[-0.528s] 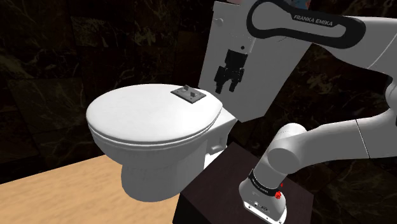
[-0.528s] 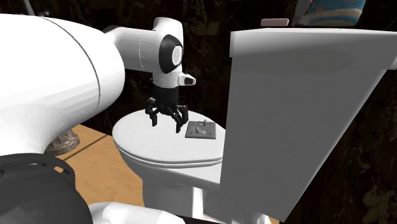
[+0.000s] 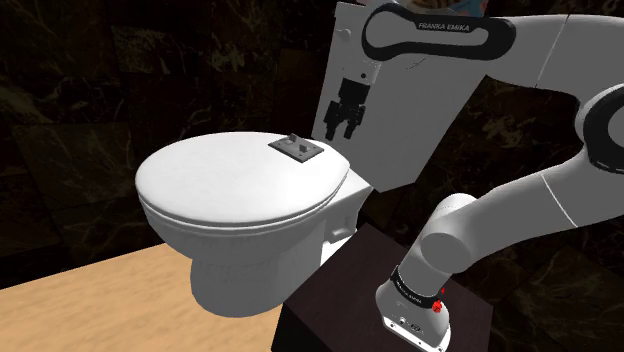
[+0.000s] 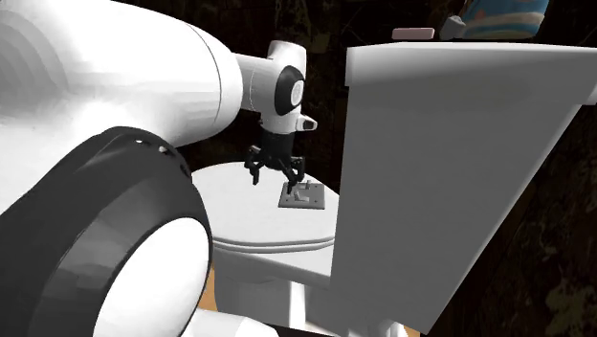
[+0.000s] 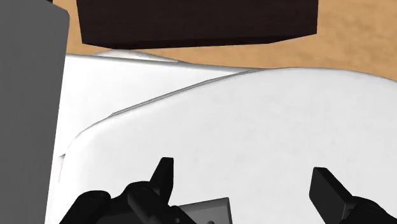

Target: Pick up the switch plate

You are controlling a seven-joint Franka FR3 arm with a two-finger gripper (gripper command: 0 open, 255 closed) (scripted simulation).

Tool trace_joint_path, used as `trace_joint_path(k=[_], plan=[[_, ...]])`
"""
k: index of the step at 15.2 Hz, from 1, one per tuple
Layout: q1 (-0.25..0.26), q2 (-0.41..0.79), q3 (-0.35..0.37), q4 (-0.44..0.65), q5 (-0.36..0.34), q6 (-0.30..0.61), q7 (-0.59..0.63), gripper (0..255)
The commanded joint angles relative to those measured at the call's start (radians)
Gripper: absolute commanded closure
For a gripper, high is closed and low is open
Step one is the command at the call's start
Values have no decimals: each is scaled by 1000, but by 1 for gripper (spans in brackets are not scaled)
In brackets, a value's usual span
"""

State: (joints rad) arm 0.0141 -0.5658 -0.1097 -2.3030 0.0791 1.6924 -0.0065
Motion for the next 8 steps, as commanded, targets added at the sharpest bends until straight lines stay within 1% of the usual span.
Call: trace_joint_path(k=[1, 4, 8], plan=[[5, 77, -30, 42, 6, 34, -54, 0], [13, 193, -72, 115, 27, 72, -134, 0], [21, 354, -120, 233, 73, 102, -242, 0]])
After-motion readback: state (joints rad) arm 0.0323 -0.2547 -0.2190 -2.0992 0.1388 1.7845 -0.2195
